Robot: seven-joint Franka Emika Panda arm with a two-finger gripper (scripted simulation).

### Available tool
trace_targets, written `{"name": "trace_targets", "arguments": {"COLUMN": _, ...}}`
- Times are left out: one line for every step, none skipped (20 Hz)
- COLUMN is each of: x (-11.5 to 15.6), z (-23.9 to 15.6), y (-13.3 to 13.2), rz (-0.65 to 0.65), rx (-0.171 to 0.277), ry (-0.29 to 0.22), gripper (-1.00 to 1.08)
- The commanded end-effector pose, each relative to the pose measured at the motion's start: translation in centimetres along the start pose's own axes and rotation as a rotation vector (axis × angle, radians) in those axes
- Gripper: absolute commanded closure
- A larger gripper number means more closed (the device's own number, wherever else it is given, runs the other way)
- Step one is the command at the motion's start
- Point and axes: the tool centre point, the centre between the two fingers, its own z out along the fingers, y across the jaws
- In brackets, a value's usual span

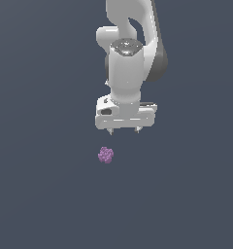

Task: Pick up the object and move it to a goal position.

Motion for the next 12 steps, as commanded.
{"name": "trace_targets", "arguments": {"x": 0.0, "z": -0.2, "y": -0.1, "rz": -0.003, "rx": 0.002, "ry": 0.004, "gripper": -0.92}}
{"name": "trace_targets", "arguments": {"x": 0.0, "z": -0.1, "y": -0.1, "rz": -0.002, "rx": 0.001, "ry": 0.002, "gripper": -0.92}}
{"name": "trace_targets", "arguments": {"x": 0.0, "z": 0.0, "y": 0.0, "rz": 0.001, "rx": 0.001, "ry": 0.000, "gripper": -0.92}}
{"name": "trace_targets", "arguments": {"x": 0.0, "z": 0.2, "y": 0.1, "rz": 0.006, "rx": 0.000, "ry": -0.001, "gripper": -0.92}}
{"name": "trace_targets", "arguments": {"x": 0.0, "z": 0.4, "y": 0.3, "rz": 0.013, "rx": 0.000, "ry": -0.004, "gripper": -0.92}}
{"name": "trace_targets", "arguments": {"x": 0.1, "z": 0.7, "y": 0.5, "rz": 0.022, "rx": 0.000, "ry": -0.006, "gripper": -0.92}}
{"name": "trace_targets", "arguments": {"x": 0.1, "z": 1.0, "y": 0.7, "rz": 0.032, "rx": -0.001, "ry": -0.008, "gripper": -0.92}}
{"name": "trace_targets", "arguments": {"x": 0.2, "z": 1.4, "y": 1.0, "rz": 0.044, "rx": -0.001, "ry": -0.011, "gripper": -0.92}}
{"name": "trace_targets", "arguments": {"x": 0.2, "z": 1.9, "y": 1.3, "rz": 0.057, "rx": -0.002, "ry": -0.015, "gripper": -0.92}}
{"name": "trace_targets", "arguments": {"x": 0.2, "z": 2.4, "y": 1.6, "rz": 0.072, "rx": -0.003, "ry": -0.019, "gripper": -0.92}}
{"name": "trace_targets", "arguments": {"x": 0.2, "z": 2.9, "y": 2.0, "rz": 0.088, "rx": -0.004, "ry": -0.024, "gripper": -0.92}}
{"name": "trace_targets", "arguments": {"x": 0.3, "z": 3.5, "y": 2.4, "rz": 0.106, "rx": -0.005, "ry": -0.029, "gripper": -0.92}}
